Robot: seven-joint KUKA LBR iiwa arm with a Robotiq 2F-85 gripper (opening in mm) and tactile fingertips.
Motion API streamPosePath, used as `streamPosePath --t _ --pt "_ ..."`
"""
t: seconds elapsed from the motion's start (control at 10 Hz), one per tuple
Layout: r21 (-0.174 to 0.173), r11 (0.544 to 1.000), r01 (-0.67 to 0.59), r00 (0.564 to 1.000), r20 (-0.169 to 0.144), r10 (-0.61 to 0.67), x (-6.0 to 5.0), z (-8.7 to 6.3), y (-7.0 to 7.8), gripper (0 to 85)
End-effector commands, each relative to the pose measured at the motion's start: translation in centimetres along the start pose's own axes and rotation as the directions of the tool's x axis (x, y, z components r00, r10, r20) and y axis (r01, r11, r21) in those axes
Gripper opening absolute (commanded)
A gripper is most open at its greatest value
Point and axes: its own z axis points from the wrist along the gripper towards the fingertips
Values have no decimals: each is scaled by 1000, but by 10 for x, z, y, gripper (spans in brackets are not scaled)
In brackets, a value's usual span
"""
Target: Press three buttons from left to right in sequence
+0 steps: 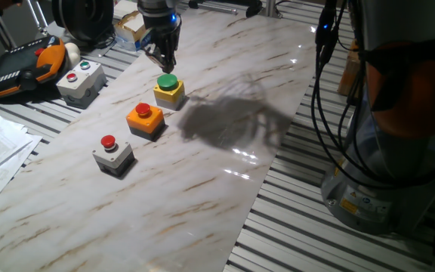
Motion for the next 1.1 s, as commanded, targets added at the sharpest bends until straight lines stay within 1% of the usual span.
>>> streamPosePath --t 0.0,0.4,0.5,0.8,1.0 --pt "4 1000 -2 1000 6 2 -1 2 -2 7" --pt "-2 1000 -15 1000 15 15 -13 17 -11 7" --pt "-16 1000 -17 1000 14 17 -15 23 -15 7" --pt "-21 999 -43 999 -5 43 -23 36 -19 7" --pt "-24 999 -39 999 -12 39 -30 42 -27 7"
